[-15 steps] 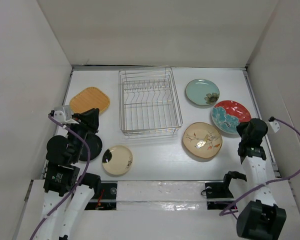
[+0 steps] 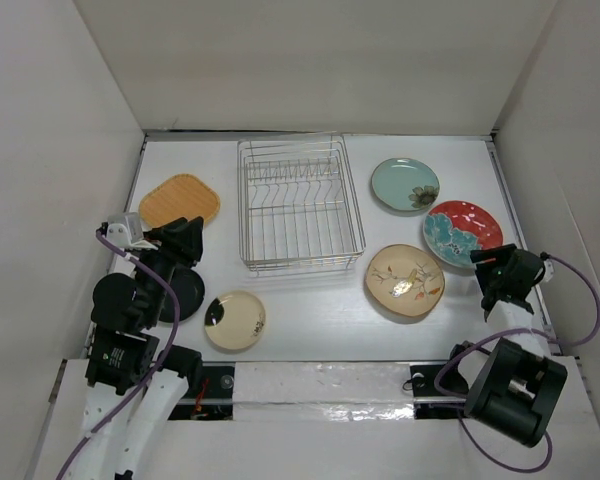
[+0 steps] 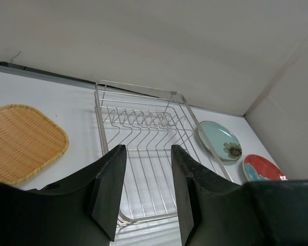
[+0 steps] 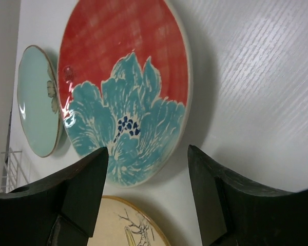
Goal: Load the plates into the dish rack
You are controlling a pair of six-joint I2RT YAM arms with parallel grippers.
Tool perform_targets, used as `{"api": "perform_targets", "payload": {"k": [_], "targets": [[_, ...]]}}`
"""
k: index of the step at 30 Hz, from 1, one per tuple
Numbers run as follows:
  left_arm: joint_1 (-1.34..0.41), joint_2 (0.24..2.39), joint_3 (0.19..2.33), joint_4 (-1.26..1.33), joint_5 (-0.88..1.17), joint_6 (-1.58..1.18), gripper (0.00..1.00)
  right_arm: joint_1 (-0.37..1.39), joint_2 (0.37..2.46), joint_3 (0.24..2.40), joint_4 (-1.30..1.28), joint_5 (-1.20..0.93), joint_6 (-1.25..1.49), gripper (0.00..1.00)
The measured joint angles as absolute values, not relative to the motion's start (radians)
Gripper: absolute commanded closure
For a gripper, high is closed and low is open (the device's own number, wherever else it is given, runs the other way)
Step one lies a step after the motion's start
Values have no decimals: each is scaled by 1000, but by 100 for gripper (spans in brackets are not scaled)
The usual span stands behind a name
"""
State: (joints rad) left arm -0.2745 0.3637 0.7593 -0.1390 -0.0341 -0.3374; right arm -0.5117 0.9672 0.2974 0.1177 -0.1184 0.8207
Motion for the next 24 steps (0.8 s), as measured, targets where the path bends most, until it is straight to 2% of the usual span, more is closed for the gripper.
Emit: {"api": "perform_targets", "payload": {"k": [9, 13, 14, 17, 24], "targets": [[-281, 363, 759, -140, -51, -337, 60, -530, 1201, 298, 253, -227, 876, 37], [-281, 363, 759, -140, -58, -337, 60, -538, 1288, 298, 363, -269, 912, 43], [-281, 363, 759, -140, -59, -337, 60, -539, 1313, 298, 398, -278, 927, 50], [-281, 363, 759, -140, -62, -337, 60, -543, 1388, 287, 499, -301, 974, 59], [-281, 366, 759, -140, -62, -337, 60, -544, 1502, 219, 736, -322, 1110, 89]]}}
